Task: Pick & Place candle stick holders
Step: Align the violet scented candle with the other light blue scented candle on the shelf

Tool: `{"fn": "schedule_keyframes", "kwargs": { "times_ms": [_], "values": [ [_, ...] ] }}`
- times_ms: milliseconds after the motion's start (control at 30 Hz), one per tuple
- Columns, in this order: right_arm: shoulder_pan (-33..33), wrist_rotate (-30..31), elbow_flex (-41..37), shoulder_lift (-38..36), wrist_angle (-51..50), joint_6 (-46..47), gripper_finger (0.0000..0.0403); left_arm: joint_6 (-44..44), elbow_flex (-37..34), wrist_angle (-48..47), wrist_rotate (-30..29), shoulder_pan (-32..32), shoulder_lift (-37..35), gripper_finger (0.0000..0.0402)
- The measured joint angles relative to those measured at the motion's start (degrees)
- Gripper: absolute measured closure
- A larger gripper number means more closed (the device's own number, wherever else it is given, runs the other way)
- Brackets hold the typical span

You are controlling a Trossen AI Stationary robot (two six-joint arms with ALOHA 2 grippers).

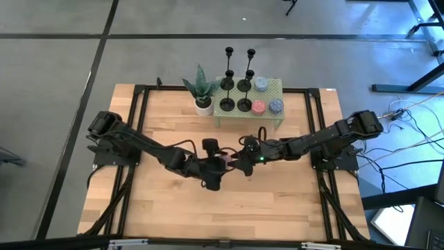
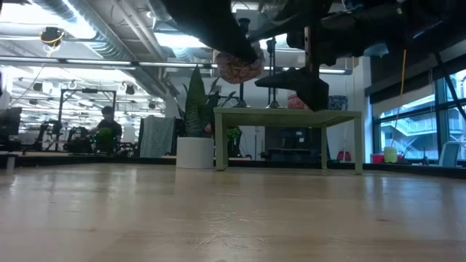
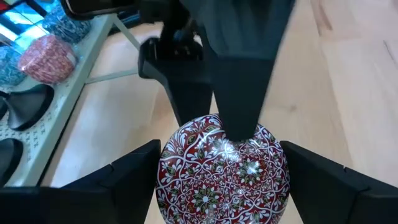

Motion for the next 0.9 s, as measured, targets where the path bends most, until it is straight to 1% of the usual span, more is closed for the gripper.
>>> {"fn": "schedule_keyframes", "kwargs": {
  "times_ms": [133, 233, 533, 633, 733, 900],
  "values": [
    [-0.07, 0.43, 0.0, 0.02, 1.14, -1.81, 0.0106, -0.27, 0.0, 0.67, -0.08, 1.19, -0.04, 0.0097],
    [-0.47, 0.44, 0.0, 0.02, 1.93, -2.79, 0.0118, -1.07, 0.0, 0.63, 0.48, 1.97, -0.04, 0.0097],
    [-1.99, 0.69, 0.0, 0.04, 2.27, -2.61, 0.019, -0.75, 0.0, 0.53, 0.07, 3.4, -0.07, 0.0097],
    [-2.03, 0.73, 0.0, 0.04, 2.37, -2.28, 0.0208, 0.15, 0.0, 0.4, -0.71, 3.43, -0.07, 0.0097],
    [-2.03, 0.75, 0.0, 0.04, 2.45, -2.28, 0.0209, 0.5, 0.0, 0.42, -0.95, 3.4, -0.07, 0.0097],
    [-1.97, 1.69, 0.0, 0.04, 2.17, -2.72, 0.0198, 2.34, 0.0, 0.49, -0.11, 3.48, -0.07, 0.0093]
  ]
}}
